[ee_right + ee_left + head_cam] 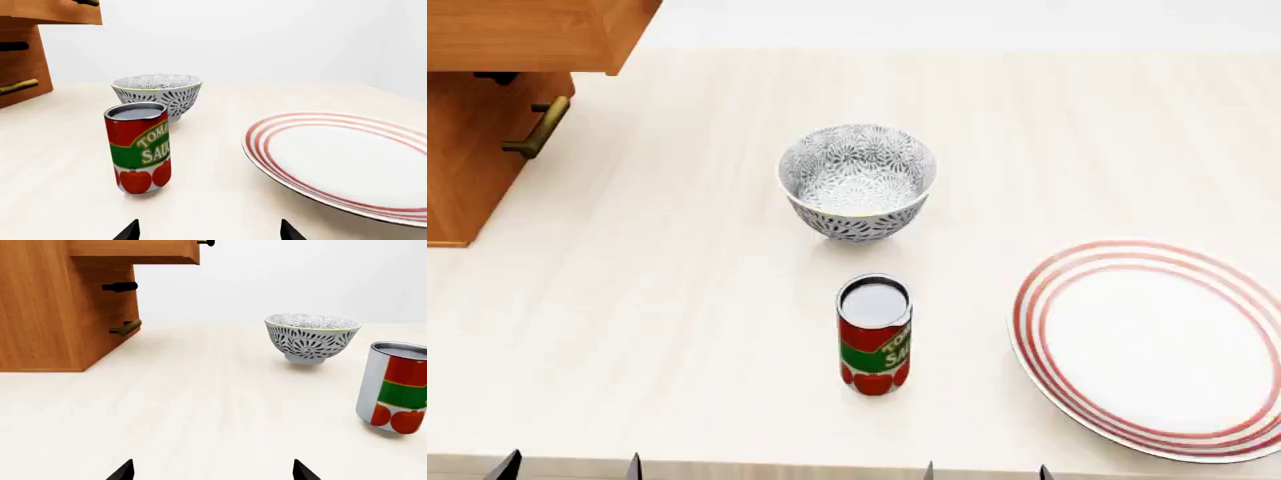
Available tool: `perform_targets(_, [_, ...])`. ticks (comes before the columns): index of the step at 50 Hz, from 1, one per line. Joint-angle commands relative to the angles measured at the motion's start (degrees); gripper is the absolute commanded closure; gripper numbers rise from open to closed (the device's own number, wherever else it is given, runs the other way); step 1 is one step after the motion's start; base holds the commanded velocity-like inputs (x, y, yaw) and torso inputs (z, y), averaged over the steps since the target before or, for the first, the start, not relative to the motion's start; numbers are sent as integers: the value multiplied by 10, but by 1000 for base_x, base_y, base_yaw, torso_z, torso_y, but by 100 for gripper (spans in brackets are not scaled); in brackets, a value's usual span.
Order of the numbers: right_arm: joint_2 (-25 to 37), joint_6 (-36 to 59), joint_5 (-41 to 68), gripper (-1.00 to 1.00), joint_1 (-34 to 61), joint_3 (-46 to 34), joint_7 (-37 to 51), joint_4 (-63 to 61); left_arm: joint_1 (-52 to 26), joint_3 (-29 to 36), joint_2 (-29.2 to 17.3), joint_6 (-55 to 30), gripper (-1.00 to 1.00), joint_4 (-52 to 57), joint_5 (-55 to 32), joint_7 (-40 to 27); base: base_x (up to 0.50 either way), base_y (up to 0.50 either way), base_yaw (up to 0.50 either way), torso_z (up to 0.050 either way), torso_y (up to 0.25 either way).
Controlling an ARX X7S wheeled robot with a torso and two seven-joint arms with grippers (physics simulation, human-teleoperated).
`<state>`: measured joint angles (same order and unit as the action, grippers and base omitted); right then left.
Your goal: Put the bowl on the plate.
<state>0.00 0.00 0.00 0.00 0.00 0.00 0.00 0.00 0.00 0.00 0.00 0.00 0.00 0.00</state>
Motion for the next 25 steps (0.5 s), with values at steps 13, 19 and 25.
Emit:
perform_targets(13, [34,35,10,-100,6,-37,30,-25,-4,36,-31,-4,-100,9,-24,-28,0,0,0,0,0])
perform_targets(19, [45,72,11,-100,19,-39,35,-58,-13,42,-40,-10,-100,13,-27,-32,0,0,0,0,0])
perform_targets(25, [57,96,11,-100,37,-39,39,-79,-27,46,-45,-20,-100,15,-33,-35,0,0,0,0,0])
